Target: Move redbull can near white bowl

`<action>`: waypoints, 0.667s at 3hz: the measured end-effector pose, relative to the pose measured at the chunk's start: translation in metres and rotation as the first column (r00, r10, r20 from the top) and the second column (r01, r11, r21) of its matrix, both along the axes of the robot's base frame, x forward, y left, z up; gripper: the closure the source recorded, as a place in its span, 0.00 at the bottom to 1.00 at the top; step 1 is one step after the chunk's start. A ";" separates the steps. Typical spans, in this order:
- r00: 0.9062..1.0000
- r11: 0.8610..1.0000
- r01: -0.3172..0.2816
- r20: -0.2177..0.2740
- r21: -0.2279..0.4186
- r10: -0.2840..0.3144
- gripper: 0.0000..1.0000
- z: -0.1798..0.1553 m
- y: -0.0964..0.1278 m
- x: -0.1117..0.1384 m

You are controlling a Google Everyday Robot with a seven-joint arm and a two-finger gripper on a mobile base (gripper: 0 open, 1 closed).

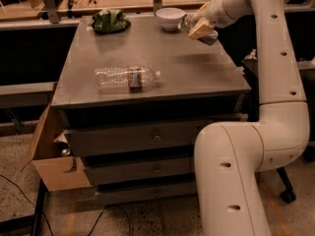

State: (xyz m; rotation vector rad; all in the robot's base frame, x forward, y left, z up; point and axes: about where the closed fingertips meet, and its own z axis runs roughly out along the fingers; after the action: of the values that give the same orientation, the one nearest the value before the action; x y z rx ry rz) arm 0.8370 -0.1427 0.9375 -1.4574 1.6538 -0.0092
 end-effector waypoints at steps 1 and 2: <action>0.993 0.998 0.009 -0.118 0.069 -0.001 1.00 -0.047 0.015 -0.008; 0.974 1.000 -0.002 -0.226 0.024 0.007 1.00 -0.078 0.034 -0.030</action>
Offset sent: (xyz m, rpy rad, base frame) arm -0.1200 0.0527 -0.0507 -0.0862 0.3334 0.0434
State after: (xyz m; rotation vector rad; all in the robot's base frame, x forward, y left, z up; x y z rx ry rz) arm 0.8067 -0.1086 0.8594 -1.4885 1.8266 0.1847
